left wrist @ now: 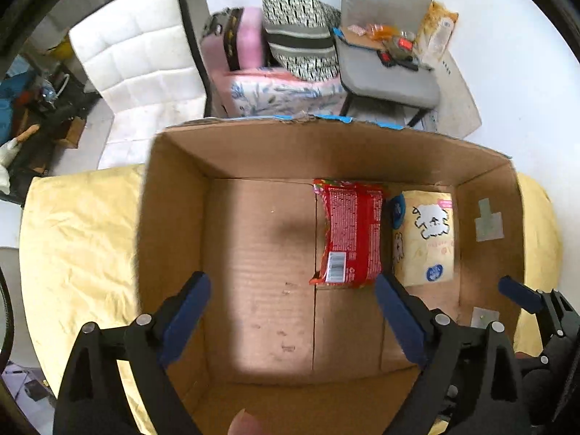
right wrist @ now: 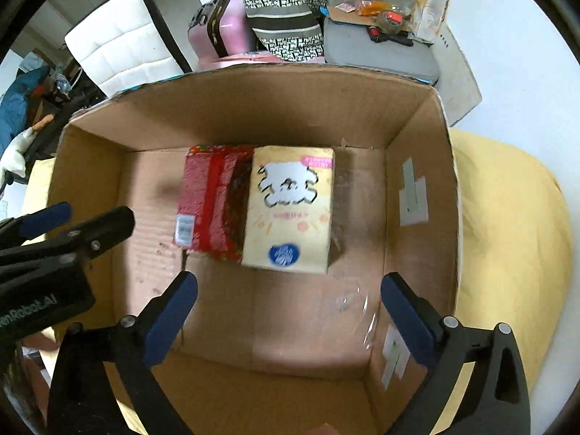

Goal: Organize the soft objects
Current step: 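Withdraw both tools from the box toward the remaining items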

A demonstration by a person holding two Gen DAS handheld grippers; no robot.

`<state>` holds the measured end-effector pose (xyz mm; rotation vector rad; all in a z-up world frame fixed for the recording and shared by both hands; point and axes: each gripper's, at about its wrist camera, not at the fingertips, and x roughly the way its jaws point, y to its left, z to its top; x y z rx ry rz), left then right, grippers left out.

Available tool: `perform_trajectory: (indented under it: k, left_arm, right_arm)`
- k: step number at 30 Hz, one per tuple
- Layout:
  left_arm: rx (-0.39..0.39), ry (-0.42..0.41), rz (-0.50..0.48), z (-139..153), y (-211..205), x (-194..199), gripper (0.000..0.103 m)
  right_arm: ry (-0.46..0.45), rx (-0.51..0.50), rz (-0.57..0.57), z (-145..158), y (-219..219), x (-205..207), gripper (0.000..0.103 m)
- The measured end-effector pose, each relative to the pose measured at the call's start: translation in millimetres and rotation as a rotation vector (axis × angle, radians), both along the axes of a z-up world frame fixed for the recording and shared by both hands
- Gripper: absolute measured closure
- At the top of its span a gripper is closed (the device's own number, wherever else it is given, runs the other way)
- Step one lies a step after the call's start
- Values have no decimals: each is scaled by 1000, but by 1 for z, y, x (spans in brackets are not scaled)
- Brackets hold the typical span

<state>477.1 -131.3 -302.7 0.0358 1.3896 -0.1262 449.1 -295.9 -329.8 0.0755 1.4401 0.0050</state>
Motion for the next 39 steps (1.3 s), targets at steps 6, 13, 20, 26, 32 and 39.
perform_trajectory:
  k: [6,13,20,26,32,39]
  left_arm:
    - [12,-62,15,25,4,-32,3]
    - [-3,-121,28,56,10,-73,3]
    - [15,-204,13,97,10,-112,1]
    - [3,-252,32,124,16,-140,1]
    - [8,-242,65,126,26,-164,1]
    - [19,-121,113,74,38,-203,1]
  right_arm:
    - [-50,-30,-24,27,6,-29,0]
    - [-123,-60,-21,66,15,-69,0]
    - [-183,-50,-46,104,16,-106,0]
    - [-236,-46,-54,137,21,-137,0]
    - [-226,-15,-72,146,13,-163,0]
    - [-69,-6,-91,78,-15,-186,0]
